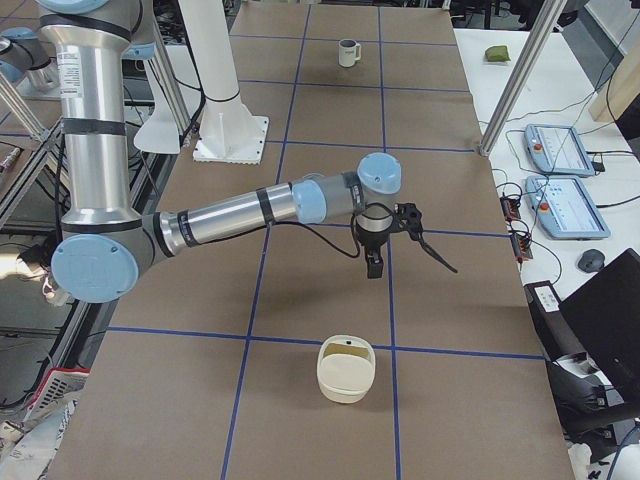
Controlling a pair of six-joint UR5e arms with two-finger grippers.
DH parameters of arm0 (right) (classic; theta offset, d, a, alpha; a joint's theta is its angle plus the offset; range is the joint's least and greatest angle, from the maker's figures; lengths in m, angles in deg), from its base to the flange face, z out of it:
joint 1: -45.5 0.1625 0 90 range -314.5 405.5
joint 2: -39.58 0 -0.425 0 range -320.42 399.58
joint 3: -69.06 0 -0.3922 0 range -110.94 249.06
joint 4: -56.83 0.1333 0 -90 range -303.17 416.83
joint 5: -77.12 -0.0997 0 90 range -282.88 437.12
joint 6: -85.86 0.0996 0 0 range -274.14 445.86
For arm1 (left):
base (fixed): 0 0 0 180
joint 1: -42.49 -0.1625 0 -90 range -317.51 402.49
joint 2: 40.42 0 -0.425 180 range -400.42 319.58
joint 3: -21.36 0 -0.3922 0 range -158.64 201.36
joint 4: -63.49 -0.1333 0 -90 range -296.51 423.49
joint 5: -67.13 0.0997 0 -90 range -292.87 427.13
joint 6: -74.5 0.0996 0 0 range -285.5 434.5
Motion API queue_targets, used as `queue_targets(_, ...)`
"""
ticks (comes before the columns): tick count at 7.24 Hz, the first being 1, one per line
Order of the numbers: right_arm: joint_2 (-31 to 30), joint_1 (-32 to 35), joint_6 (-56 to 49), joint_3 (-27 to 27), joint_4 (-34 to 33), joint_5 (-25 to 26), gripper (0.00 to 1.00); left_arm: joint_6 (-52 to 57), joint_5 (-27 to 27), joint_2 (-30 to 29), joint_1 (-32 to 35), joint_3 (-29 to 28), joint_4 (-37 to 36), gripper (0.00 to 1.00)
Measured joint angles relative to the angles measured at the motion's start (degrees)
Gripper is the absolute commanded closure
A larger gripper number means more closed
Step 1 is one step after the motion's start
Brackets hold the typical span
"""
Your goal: Left arm hands cup to right arm to dump lemon
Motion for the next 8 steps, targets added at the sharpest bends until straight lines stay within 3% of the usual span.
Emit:
queue_targets(3, -4.50, 3.43, 0.07, -2.81, 6.01, -3.51, 0.00, -0.19, 0.19, 6.86, 1.01, 1.29, 9.87, 0.00)
queue_targets(8, -4.98, 5.51, -0.32, -4.81, 6.39, -1.22, 0.00, -0.43, 0.48, 7.81, 0.75, 1.54, 10.08, 0.00)
